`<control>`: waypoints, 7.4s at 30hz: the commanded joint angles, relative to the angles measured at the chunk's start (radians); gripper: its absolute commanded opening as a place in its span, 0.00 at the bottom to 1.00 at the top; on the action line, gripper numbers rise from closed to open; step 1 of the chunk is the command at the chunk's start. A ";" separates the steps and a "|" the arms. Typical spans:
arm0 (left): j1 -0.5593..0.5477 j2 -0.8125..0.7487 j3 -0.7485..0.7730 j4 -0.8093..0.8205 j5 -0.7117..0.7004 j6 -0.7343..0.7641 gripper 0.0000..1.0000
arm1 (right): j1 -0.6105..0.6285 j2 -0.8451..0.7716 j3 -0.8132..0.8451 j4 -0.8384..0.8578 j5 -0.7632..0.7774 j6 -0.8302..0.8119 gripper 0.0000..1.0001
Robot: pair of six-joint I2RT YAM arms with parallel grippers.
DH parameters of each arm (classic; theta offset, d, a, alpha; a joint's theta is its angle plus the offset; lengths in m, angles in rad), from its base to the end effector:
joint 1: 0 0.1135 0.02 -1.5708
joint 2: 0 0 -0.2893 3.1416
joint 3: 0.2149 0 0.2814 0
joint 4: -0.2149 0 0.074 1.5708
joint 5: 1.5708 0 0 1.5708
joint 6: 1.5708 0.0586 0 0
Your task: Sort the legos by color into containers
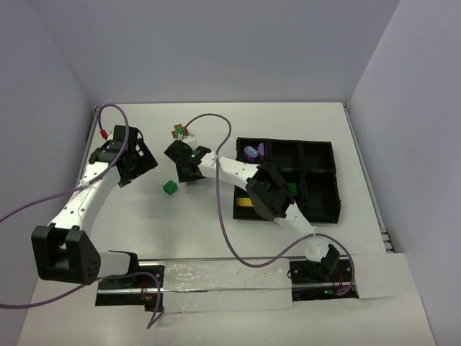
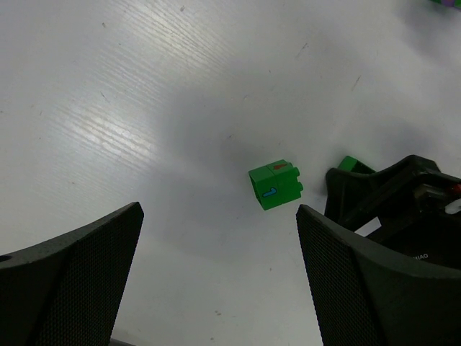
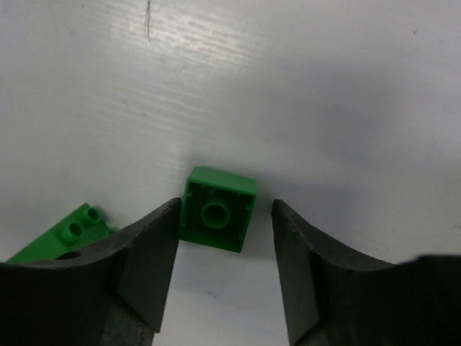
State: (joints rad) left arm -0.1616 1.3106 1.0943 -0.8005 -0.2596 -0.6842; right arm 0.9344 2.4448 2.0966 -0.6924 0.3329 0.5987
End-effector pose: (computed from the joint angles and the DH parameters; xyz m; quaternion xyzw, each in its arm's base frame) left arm 0.2943 -0.0327 0.2816 -0.2806 0.9123 0.0022 0.2984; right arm 0.3638 0.4601 0.1501 -0.1162 0.9456 0.0641 0.2970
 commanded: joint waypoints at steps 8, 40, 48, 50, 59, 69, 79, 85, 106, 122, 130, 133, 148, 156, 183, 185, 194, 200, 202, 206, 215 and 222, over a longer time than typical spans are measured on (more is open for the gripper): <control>0.008 -0.018 -0.008 0.037 0.021 0.018 0.95 | 0.000 -0.166 -0.086 0.041 0.094 -0.008 0.03; -0.001 0.034 -0.036 0.100 0.179 0.118 0.99 | -0.682 -0.808 -0.889 0.321 -0.058 -0.028 0.11; -0.045 0.080 -0.047 0.109 0.178 0.111 0.99 | -0.699 -0.746 -0.871 0.339 -0.074 -0.038 0.11; -0.062 0.088 -0.045 0.108 0.170 0.110 0.99 | -0.700 -0.742 -0.876 0.343 -0.075 -0.041 0.11; -0.160 0.154 -0.027 0.101 0.120 0.121 0.99 | -0.718 -0.712 -0.882 0.352 -0.075 -0.052 0.11; -0.173 0.213 -0.023 0.112 0.058 0.126 0.99 | -0.726 -0.700 -0.876 0.352 -0.080 -0.067 0.12; -0.186 0.248 0.005 0.117 0.043 0.133 0.99 | -0.726 -0.732 -0.880 0.347 -0.074 -0.073 0.12; -0.190 0.239 0.009 0.113 0.037 0.136 0.99 | -0.725 -0.895 -0.944 0.356 -0.083 -0.076 0.11; -0.200 0.355 0.022 0.164 0.034 0.157 0.99 | -0.640 -1.334 -1.353 0.186 -0.150 0.003 0.17; -0.272 0.454 0.057 0.212 0.022 0.203 0.98 | -0.632 -1.276 -1.257 0.182 -0.128 -0.044 0.68; -0.362 0.483 0.059 0.199 0.031 0.179 0.97 | -0.631 -1.290 -1.264 0.182 -0.130 -0.040 0.68; -0.379 0.469 0.052 0.201 0.037 0.158 0.95 | -0.631 -1.294 -1.262 0.182 -0.133 -0.040 0.68; -0.398 0.518 0.099 0.161 -0.122 0.106 0.67 | -0.631 -1.302 -1.266 0.182 -0.141 -0.040 0.68; -0.398 0.498 0.081 0.155 -0.131 0.086 0.32 | -0.632 -1.298 -1.256 0.181 -0.145 -0.041 0.68; -0.392 0.036 0.054 0.307 0.369 0.245 0.00 | -0.336 -0.802 -0.528 0.133 -0.690 0.018 0.69; -0.389 0.023 0.047 0.311 0.392 0.255 0.00 | -0.335 -0.763 -0.514 0.149 -0.741 0.045 0.69; -0.382 -0.013 0.036 0.314 0.429 0.273 0.00 | -0.332 -0.700 -0.546 0.298 -0.874 0.173 0.67; -0.381 -0.019 0.033 0.313 0.433 0.272 0.00 | -0.328 -0.687 -0.556 0.344 -0.914 0.194 0.66; -0.381 -0.024 0.034 0.314 0.434 0.269 0.00 | -0.325 -0.681 -0.555 0.340 -0.923 0.193 0.66; -0.380 -0.038 0.040 0.313 0.433 0.269 0.00 | -0.320 -0.665 -0.573 0.370 -0.951 0.213 0.66; -0.378 -0.049 0.035 0.313 0.432 0.268 0.00 | -0.303 -0.636 -0.586 0.398 -0.986 0.223 0.61; -0.374 -0.048 0.034 0.312 0.418 0.269 0.00 | -0.298 -0.632 -0.632 0.494 -1.086 0.280 0.42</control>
State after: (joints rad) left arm -0.5454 1.2911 1.1233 -0.5287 0.1551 -0.4310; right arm 0.6275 1.8090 1.4902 -0.3026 -0.6580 0.8368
